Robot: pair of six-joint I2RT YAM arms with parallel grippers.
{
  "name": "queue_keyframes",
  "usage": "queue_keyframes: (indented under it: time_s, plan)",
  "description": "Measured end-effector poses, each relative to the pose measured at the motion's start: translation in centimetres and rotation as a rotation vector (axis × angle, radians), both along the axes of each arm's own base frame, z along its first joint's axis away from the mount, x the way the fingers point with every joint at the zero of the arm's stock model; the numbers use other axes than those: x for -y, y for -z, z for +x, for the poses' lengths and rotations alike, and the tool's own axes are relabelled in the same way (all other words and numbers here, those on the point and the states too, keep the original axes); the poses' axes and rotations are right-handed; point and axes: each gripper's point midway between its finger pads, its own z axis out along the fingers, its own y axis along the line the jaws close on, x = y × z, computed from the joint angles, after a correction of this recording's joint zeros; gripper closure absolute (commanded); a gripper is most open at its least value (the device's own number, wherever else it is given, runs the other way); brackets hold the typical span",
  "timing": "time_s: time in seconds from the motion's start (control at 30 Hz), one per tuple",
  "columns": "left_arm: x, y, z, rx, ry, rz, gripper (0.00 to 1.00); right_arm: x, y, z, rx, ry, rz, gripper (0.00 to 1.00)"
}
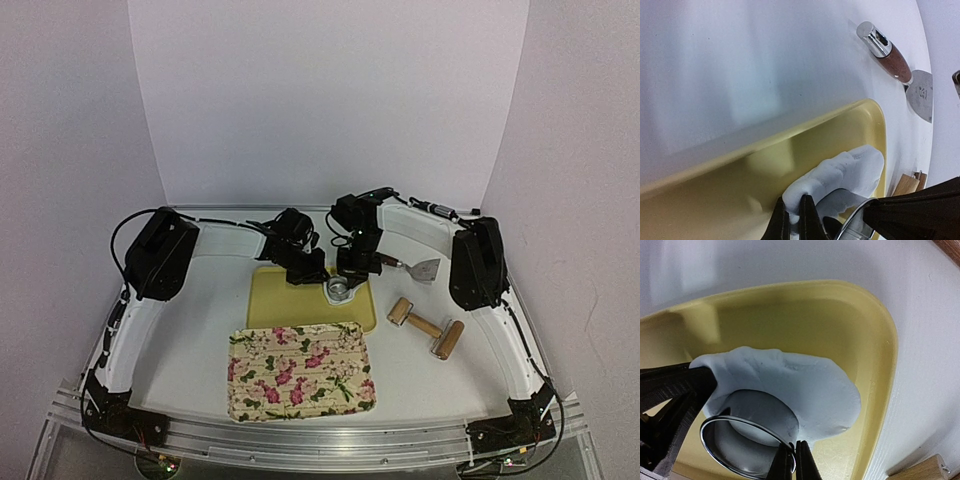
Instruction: Roll out the dumpling wrappers from the dough
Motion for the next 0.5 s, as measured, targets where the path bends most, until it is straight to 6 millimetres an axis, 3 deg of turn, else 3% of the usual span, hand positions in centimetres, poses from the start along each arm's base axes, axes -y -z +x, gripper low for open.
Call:
queue_keyframes:
  time_s: [0.23, 0.5]
  plan:
    - [-1.0, -0.6, -0.9, 0.018, -0.011, -0.022, 1.00, -0.1, 0.0, -0.1, 0.002, -0.011, -0.002, 1.00]
    - [-3.9, -4.1, -5.0, 0.030, -0.022, -0.035, 1.00, -1.2, 0.0, -0.8, 0.001, -0.049, 0.007, 1.00]
